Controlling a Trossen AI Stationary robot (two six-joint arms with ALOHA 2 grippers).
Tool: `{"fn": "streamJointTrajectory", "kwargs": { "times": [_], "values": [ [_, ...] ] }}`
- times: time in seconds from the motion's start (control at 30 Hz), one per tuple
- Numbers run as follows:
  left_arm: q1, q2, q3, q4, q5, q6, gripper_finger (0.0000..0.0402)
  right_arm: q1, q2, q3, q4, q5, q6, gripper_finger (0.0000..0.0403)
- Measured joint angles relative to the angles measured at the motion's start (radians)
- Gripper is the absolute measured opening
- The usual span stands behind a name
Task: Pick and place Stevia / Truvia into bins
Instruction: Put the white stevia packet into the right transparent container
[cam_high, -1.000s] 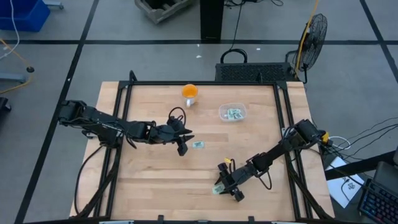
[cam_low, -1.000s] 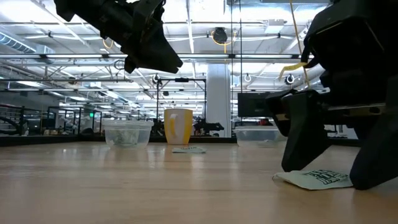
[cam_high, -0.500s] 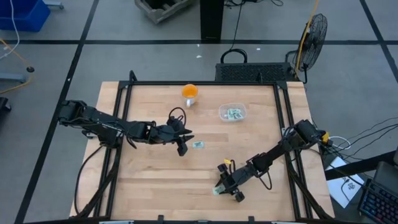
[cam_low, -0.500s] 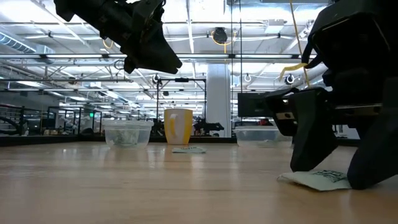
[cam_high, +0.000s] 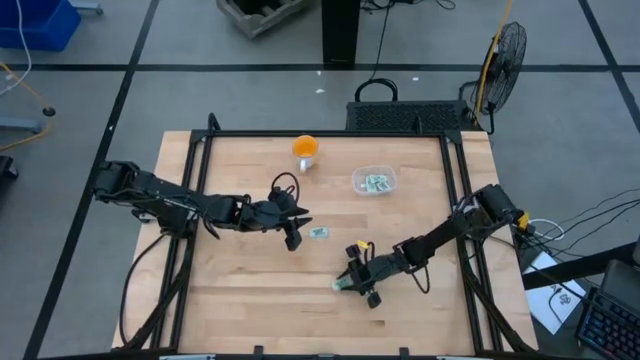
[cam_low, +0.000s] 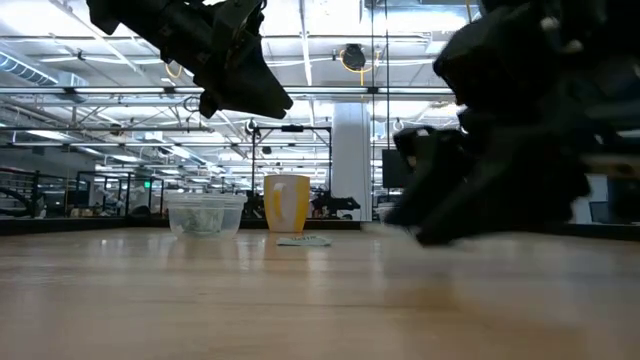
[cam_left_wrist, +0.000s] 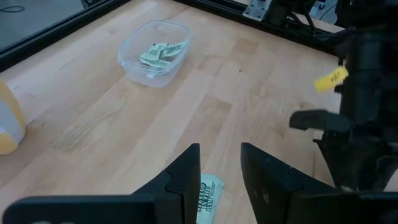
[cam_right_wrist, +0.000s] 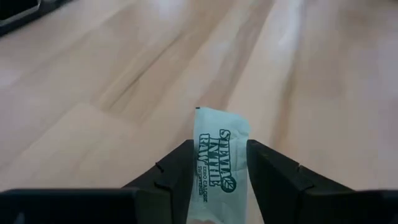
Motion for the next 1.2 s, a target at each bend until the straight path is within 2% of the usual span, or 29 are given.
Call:
{"fn": "streamJointTrajectory", "kwargs": {
  "times": [0.2,0.3,0.53,0.7,0.8,0.97,1.07,1.2],
  "values": [
    [0.000,0.000,0.000,0.000,0.000,0.006,0.0120,-0.059,-0.109,0.001,-0.101,-0.005,-0.049,0.0137],
    [0.000,0.000,0.000,0.000,0.000,0.007,0.0120,-0.088,-0.181,0.001,-0.218,0.019,-0.090,0.0136],
    [0.000,0.000,0.000,0.000,0.000,0.006,0.0120,-0.211,-0.399,0.001,-0.607,0.345,-0.213,0.0136],
    [0.000,0.000,0.000,0.001,0.000,0.002,0.0120,-0.389,-0.546,0.001,-0.698,0.443,-0.160,0.0135],
    [0.000,0.000,0.000,0.001,0.000,0.002,0.0120,-0.519,-0.605,0.001,-0.706,0.419,-0.084,0.0135],
    [0.000,0.000,0.000,0.002,0.000,0.001,0.0120,-0.703,-0.626,-0.023,-0.700,0.252,0.072,0.0134],
    [0.000,0.000,0.000,0.002,0.000,0.000,0.0120,-0.758,-0.612,-0.087,-0.624,0.192,0.120,0.0134],
    [0.000,0.000,0.000,0.002,-0.002,0.000,0.0120,-0.775,-0.597,-0.202,-0.447,0.166,0.081,0.0134]
  ]
}}
